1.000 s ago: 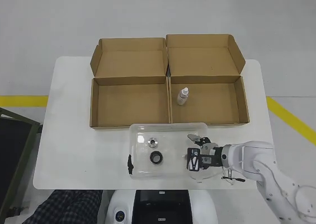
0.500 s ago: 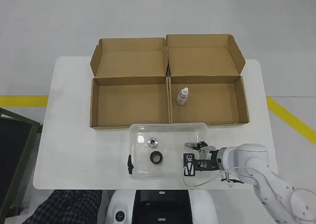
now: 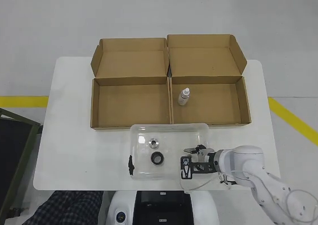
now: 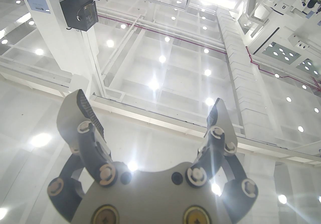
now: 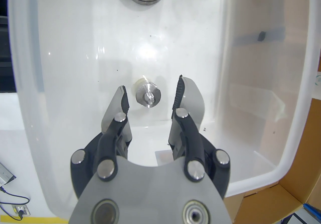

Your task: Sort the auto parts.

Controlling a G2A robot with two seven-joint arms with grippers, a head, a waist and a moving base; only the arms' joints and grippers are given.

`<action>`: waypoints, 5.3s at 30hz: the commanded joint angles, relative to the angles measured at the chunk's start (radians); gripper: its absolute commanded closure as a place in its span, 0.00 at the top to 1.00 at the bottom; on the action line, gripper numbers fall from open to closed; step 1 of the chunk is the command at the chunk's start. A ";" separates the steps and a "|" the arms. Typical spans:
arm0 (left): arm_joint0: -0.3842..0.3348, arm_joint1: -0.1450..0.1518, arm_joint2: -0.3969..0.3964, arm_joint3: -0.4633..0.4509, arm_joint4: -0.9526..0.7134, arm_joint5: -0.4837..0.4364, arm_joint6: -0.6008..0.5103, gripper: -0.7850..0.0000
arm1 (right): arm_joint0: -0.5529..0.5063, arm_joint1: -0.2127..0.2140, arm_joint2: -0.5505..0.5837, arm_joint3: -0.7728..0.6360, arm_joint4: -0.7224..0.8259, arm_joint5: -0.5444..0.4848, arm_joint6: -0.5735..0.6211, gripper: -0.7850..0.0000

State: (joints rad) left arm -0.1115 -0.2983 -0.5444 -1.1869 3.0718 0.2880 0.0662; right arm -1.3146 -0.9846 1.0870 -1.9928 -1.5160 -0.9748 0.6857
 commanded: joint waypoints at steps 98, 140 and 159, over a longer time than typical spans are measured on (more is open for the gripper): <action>0.000 0.000 0.000 0.000 0.000 0.000 0.000 1.00 | 0.092 0.036 0.249 0.218 0.748 0.058 -0.587 0.00; 0.000 0.000 0.000 0.000 0.000 0.000 0.000 1.00 | 0.314 -0.051 0.005 0.555 0.521 0.513 -0.495 0.00; 0.000 0.000 0.000 0.000 0.000 0.000 0.000 1.00 | 0.389 -0.080 -0.043 0.646 0.526 0.513 -0.357 0.13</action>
State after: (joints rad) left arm -0.1115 -0.2983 -0.5444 -1.1869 3.0718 0.2880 0.0662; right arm -0.9274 -1.0637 1.0452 -1.3481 -0.9897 -0.4602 0.3221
